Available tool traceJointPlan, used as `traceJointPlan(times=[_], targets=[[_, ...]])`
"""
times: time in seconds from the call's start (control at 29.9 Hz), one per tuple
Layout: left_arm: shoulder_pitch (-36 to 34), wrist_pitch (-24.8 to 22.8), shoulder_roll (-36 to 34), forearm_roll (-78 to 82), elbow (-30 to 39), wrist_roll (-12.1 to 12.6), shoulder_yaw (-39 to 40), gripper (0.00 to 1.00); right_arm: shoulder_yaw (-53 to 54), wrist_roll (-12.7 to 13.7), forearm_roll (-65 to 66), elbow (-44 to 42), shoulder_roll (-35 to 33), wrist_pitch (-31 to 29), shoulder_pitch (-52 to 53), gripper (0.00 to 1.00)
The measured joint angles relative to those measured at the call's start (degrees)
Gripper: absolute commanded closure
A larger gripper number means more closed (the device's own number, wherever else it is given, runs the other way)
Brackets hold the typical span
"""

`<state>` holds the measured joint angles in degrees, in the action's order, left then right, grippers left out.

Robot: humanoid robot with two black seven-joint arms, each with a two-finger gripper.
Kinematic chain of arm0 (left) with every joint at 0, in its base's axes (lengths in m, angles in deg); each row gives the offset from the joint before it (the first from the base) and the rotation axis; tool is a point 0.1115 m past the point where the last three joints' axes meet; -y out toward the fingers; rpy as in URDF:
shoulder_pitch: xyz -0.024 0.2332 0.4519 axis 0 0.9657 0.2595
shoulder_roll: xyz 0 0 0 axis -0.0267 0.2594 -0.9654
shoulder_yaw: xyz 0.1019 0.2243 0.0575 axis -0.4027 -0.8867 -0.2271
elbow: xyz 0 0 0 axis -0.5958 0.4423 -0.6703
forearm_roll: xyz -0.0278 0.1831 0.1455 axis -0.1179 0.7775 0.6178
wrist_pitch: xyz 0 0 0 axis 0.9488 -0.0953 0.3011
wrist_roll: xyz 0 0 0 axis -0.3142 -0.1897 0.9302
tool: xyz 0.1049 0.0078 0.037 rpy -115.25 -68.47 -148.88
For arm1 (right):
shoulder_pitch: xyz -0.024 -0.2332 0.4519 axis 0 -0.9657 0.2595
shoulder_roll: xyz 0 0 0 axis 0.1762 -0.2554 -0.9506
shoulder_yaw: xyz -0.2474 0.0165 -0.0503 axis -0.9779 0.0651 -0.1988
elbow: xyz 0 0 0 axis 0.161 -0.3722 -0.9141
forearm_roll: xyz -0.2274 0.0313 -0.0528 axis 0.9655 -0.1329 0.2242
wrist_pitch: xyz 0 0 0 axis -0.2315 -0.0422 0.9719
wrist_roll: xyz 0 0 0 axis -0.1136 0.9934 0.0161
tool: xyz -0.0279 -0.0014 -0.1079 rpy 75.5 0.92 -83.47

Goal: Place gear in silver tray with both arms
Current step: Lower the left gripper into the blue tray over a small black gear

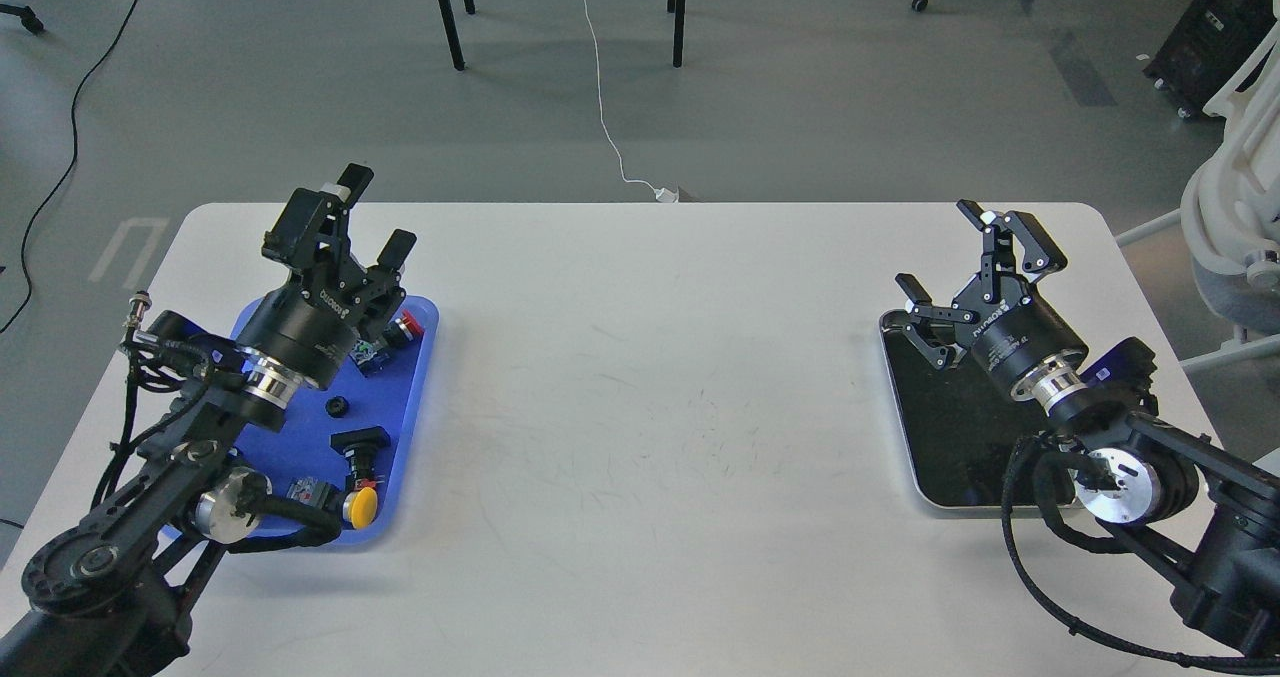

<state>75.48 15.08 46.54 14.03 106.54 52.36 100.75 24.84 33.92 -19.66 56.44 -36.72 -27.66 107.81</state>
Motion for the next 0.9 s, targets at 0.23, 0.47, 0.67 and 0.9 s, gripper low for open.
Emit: traceJointPlan(times=[0.23, 0.47, 0.67, 0.9], targets=[[0.7, 0.1, 0.2, -0.3, -0.3, 0.0, -0.1, 0.02, -0.1, 0.0, 0.0, -0.1, 0.0, 0.0, 0.4, 0.01], [0.5, -3.0, -0.8, -0.7, -0.9, 0.0, -0.2, 0.02, -0.2, 0.0, 0.0, -0.2, -0.1, 0.0, 0.6, 0.01], [-0.6, -5.4, -5.6, 3.4, -0.4, 0.0, -1.4, 0.02, -0.2, 0.0, 0.0, -0.2, 0.0, 0.1, 0.6, 0.01], [-3.5, -7.0, -17.7, 22.6, 2.3, 0.0, -8.0, 0.02, -0.2, 0.0, 0.0, -0.2, 0.0, 0.1, 0.5, 0.01]])
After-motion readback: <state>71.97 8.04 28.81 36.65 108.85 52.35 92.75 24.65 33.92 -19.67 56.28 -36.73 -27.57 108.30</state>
